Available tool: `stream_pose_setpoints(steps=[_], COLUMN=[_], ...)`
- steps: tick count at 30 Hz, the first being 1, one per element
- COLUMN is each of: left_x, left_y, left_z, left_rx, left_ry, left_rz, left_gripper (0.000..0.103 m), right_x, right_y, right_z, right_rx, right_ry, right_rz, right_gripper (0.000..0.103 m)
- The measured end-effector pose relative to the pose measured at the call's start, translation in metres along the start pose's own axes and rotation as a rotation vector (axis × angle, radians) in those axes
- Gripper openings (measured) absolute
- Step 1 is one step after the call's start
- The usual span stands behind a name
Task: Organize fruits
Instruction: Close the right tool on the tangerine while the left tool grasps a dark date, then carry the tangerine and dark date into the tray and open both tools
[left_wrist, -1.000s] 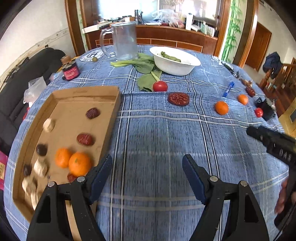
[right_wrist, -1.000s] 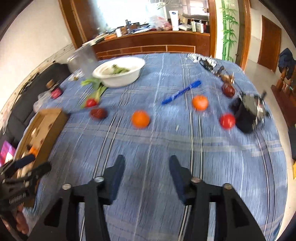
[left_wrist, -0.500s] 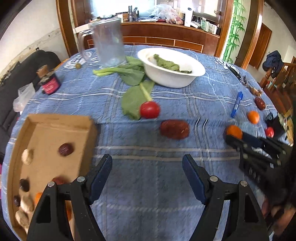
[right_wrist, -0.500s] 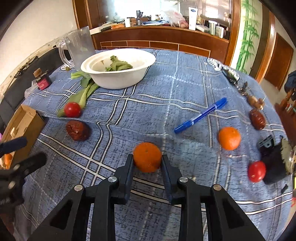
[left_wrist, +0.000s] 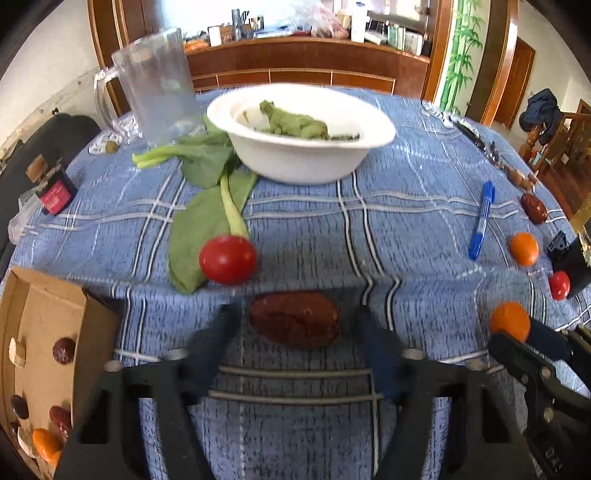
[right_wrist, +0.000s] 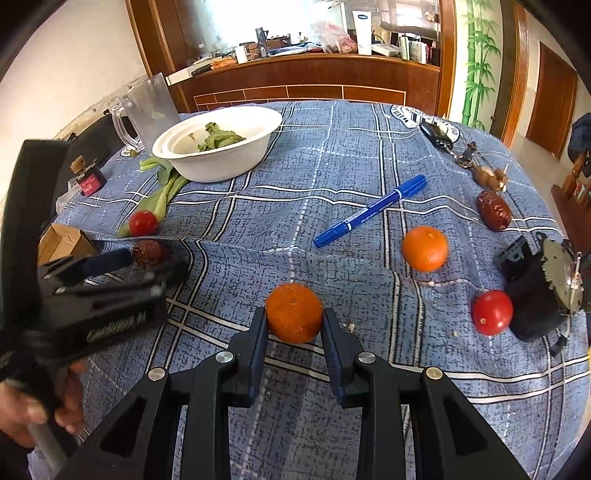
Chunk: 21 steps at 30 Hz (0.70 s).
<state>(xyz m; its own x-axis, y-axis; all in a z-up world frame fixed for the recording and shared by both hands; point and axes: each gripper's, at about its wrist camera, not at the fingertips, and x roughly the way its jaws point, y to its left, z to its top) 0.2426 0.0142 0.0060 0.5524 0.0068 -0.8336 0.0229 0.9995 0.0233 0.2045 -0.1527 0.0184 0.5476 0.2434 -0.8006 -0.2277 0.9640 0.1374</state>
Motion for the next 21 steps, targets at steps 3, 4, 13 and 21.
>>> stream_pose_setpoints(steps=[3,4,13,21], left_x=[-0.004,-0.006,-0.042,-0.086], left_y=[0.001,0.001,0.01,0.026], left_z=[0.001,0.0,-0.027,-0.068], left_rx=[0.006,0.007,-0.002,0.012], left_ry=[0.01,0.01,-0.004,-0.019], left_rz=[-0.026,-0.03,-0.087,-0.148], left_gripper=[0.044,0.044,0.043,0.043], right_x=[-0.004,-0.006,-0.032,-0.06], right_y=[0.002,0.003,0.015,0.034], right_z=[-0.003,-0.004,-0.018,-0.045], right_rx=[-0.005,-0.01,-0.011,-0.023], right_ry=[-0.002,-0.003,-0.014,-0.03], right_rz=[-0.005,-0.011,-0.031,-0.045], right_gripper=[0.03,0.03,0.031,0.031])
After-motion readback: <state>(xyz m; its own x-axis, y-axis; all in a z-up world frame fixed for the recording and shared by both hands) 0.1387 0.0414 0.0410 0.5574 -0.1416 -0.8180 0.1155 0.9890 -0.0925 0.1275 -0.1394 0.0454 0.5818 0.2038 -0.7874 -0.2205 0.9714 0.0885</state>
